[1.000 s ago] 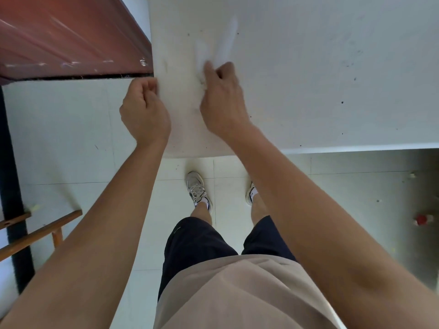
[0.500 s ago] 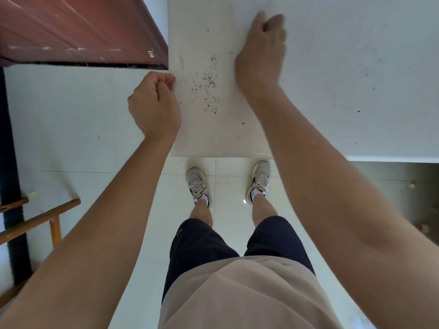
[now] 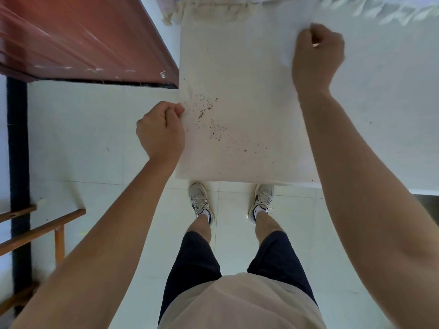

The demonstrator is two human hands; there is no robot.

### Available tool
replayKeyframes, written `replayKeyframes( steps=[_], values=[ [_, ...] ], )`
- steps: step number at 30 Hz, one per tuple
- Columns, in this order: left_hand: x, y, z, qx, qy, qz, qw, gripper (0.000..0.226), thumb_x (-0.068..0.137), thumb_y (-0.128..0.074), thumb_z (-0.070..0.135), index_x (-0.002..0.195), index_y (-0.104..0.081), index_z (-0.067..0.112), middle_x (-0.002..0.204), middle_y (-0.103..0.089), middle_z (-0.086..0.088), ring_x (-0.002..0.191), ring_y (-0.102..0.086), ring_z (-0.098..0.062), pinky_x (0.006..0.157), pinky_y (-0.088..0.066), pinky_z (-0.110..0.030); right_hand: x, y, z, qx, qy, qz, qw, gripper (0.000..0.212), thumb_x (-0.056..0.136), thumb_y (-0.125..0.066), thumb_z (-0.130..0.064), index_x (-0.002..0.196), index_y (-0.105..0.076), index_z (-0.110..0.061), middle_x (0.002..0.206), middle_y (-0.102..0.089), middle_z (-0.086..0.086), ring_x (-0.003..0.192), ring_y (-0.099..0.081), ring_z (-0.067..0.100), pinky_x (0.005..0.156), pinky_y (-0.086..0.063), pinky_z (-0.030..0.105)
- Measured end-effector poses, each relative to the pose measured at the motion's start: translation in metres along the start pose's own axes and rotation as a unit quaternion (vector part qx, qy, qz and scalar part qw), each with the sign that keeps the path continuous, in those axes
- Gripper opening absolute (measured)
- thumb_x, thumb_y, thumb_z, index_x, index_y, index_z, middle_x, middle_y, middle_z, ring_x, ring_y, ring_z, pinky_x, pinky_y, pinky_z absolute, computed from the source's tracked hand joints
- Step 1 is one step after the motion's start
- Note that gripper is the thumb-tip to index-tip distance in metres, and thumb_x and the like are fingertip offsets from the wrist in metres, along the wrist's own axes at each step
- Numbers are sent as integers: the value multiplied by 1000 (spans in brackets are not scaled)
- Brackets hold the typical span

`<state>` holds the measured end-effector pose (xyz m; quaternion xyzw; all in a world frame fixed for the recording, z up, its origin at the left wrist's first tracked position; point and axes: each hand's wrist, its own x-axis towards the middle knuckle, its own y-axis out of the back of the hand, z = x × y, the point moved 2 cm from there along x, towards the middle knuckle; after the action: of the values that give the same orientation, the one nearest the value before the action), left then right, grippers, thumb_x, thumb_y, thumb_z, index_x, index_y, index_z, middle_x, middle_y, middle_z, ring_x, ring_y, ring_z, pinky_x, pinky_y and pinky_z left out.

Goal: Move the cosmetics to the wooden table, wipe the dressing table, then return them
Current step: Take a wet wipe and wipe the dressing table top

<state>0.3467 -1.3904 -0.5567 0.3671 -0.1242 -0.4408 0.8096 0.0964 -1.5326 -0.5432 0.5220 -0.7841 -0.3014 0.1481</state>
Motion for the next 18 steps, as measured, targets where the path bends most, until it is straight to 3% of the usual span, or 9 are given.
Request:
replayKeyframes(
  steps=[2,4,9,12,15,16,18],
  values=[
    [-1,0,-1,2,-1,-1,1000,38,84,-38,11,82,-75,20,83,-71,17,67,-61,7,66,-49,-18,12,7,9,-35,-19,28,999,37,89,-45,-13,116,-70,-14,96,-45,-1,70,-44,-2,70,-32,0],
    [-2,0,-2,1,1,0,1000,38,84,-37,13,82,-75,20,84,-70,18,73,-64,2,70,-52,-24,9,2,7,-101,35,12,994,46,93,-42,-12,135,-60,-16,109,-40,1,84,-47,7,76,-31,0],
    [-4,0,-2,2,-14,3,1000,38,84,-37,16,82,-75,19,85,-73,14,71,-65,-4,68,-54,-32,-31,-67,-30,-306,167,-62,935,52,94,-36,-13,146,-41,-13,127,-48,10,108,-49,27,86,-39,33],
    [-3,1,-3,6,-33,-3,999,37,85,-38,16,81,-75,18,79,-64,24,57,-57,-2,61,-51,-29,-68,-110,-63,-288,258,-153,909,50,92,-41,-9,142,-43,-12,127,-47,9,107,-50,26,86,-39,33],
    [-2,1,-3,8,-33,-4,999,37,85,-38,19,82,-75,18,78,-64,23,59,-56,3,63,-47,-23,-93,-121,-76,-217,324,-301,870,39,94,-48,-8,131,-58,-13,123,-48,8,104,-54,24,85,-45,29],
    [-3,1,-3,8,-32,-3,999,37,85,-39,19,83,-76,18,79,-66,21,61,-56,3,62,-45,-20,-93,-113,-75,-165,308,-322,880,38,95,-48,-7,131,-60,-12,122,-49,9,101,-56,24,84,-46,28],
    [-4,1,-3,12,-37,-2,999,36,87,-40,17,83,-76,18,83,-72,14,63,-56,2,59,-41,-15,-82,-87,-64,-84,249,-273,925,43,94,-47,-7,135,-58,-12,121,-49,10,97,-59,23,86,-44,22]
  ],
)
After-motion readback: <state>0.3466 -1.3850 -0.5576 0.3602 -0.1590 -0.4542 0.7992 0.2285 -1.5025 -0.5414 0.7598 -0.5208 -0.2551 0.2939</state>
